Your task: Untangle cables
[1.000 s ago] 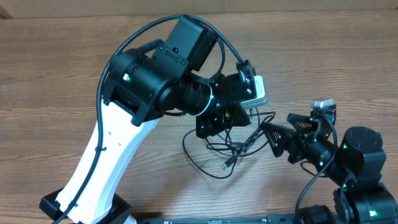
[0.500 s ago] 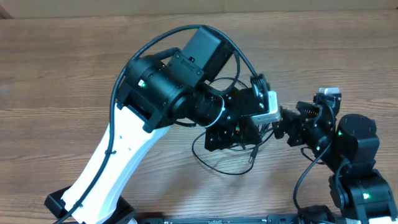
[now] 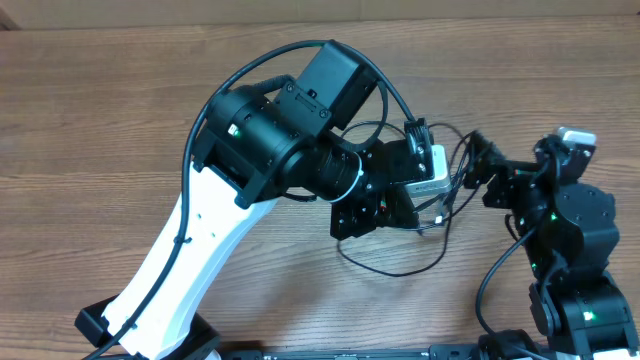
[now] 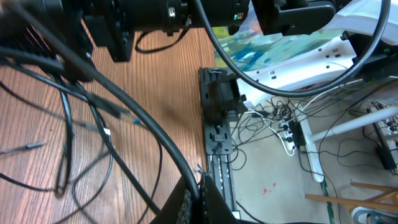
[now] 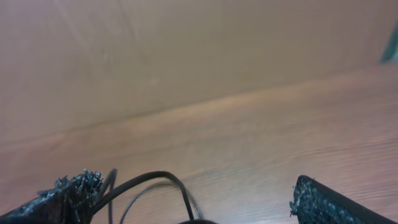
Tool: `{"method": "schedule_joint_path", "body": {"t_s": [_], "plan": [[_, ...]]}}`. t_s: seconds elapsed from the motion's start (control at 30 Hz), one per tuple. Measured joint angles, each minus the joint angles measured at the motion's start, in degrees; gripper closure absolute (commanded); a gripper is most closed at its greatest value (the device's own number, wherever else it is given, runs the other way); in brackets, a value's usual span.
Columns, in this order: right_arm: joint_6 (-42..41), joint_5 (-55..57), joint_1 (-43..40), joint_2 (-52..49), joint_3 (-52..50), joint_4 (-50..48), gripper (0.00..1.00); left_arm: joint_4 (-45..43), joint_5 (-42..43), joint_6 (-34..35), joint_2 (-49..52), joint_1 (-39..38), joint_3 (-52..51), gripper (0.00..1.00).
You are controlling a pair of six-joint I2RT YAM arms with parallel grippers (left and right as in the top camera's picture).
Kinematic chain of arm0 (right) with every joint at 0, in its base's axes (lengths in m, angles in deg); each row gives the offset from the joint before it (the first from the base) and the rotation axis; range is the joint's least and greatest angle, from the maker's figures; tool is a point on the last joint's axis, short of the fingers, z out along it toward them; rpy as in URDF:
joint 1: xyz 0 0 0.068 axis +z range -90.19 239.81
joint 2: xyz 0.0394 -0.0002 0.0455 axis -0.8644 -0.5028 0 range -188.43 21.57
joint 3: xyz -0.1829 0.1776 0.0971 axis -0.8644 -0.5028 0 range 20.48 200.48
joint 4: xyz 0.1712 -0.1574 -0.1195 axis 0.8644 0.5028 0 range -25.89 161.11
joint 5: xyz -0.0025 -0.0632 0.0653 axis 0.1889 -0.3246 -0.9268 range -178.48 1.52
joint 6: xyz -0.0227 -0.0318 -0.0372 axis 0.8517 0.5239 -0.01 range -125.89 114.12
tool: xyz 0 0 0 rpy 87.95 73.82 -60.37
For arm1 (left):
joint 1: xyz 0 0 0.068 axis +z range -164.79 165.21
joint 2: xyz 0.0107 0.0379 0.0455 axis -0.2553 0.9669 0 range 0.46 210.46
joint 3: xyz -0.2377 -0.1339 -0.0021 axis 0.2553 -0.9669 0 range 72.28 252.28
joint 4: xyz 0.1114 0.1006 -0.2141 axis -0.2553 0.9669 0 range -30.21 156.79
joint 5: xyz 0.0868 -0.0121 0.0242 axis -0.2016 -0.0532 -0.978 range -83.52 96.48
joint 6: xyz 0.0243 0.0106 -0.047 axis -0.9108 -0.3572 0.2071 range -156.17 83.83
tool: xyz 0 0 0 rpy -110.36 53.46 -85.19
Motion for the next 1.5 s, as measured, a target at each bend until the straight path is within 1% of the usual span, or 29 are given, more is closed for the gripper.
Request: {"method": "schedule_joint_path", "body": {"t_s": [0.13, 0.27, 0.43, 0.53, 0.7, 0.83, 0.9, 0.97, 1.1, 1.17, 1.27, 1.5], "plan": [[2.91, 2.58, 0.13, 0.00, 0.00, -3.32, 0.00, 0.00, -0.48, 0.02, 0.09, 0.00, 0.00, 0.96], [4.42, 4.02, 0.13, 0.00, 0.00, -4.15, 0.00, 0.00, -3.28, 0.44, 0.09, 0.00, 0.00, 0.96], [7.08, 7.32, 0.17, -0.31, -0.02, -8.07, 0.00, -0.11, -10.16, 5.05, 0.09, 0.00, 0.00, 0.96], [8.81, 9.42, 0.22, -0.33, -0.02, -10.73, 0.00, -0.50, -10.91, 7.43, 0.09, -0.04, 0.00, 0.96], [10.05, 9.77, 0.22, -0.33, 0.00, -8.85, 0.00, -0.96, -9.60, 8.83, 0.09, -0.37, 0.00, 0.96], [10.27, 9.86, 0.22, -0.44, -0.02, -7.63, 0.00, -1.31, -10.84, 9.05, 0.09, -0.37, 0.00, 0.96], [10.43, 10.69, 0.20, -0.44, -0.02, -8.63, 0.00, -1.33, -14.03, 9.94, 0.09, -0.37, 0.00, 0.95], [10.60, 11.72, 0.22, -0.44, -0.02, -10.36, 0.00, -1.42, -19.67, 12.44, 0.09, -0.55, 0.00, 0.96], [11.08, 12.48, 0.33, -0.44, -0.02, -12.15, 0.00, -1.51, -32.13, 20.65, 0.09, -1.11, 0.00, 0.96], [11.28, 12.46, 0.46, -0.50, -0.02, -12.11, 0.00, -1.55, -35.21, 23.67, 0.09, -1.14, 0.00, 0.96], [11.39, 12.55, 0.59, -0.61, -0.02, -11.32, 0.00, -1.49, -36.85, 26.67, 0.09, -1.11, 0.00, 0.96], [13.81, 14.60, 0.59, -0.72, -0.02, -11.15, 0.00, -1.14, -35.76, 26.75, 0.09, -1.11, 0.00, 0.96]]}}
